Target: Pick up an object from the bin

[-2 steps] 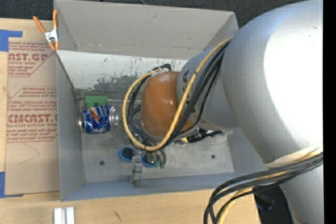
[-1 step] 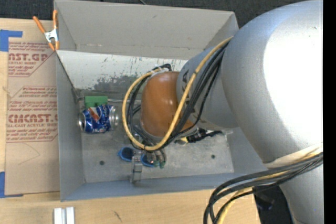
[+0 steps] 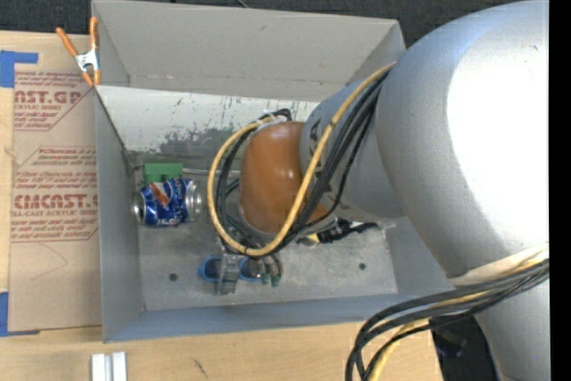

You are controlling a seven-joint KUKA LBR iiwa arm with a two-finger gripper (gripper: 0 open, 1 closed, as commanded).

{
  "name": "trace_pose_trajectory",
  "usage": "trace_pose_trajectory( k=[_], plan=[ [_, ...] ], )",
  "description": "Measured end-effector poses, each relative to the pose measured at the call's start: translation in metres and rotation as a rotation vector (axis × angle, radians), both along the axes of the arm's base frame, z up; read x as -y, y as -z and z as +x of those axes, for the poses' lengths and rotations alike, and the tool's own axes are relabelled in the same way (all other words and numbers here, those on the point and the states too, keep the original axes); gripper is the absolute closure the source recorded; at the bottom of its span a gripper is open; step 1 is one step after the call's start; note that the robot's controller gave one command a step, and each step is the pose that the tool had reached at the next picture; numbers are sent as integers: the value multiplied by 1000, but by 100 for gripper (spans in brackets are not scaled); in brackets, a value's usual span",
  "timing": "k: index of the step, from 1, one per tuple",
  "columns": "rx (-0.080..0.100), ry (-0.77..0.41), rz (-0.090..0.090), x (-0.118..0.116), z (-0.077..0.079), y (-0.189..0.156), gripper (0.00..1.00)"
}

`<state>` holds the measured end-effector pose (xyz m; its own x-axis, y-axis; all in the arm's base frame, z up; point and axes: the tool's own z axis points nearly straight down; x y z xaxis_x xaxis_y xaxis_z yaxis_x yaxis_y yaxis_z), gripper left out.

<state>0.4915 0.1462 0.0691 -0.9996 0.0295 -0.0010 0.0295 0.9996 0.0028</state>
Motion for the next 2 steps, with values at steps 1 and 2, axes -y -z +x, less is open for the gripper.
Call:
trace_pose_trajectory(
  k=[1,2],
  plan=[
    [-1,-1,-1,-1,0,-5,100],
    [-2,-1,-1,-1,0,-6,100]
  ],
)
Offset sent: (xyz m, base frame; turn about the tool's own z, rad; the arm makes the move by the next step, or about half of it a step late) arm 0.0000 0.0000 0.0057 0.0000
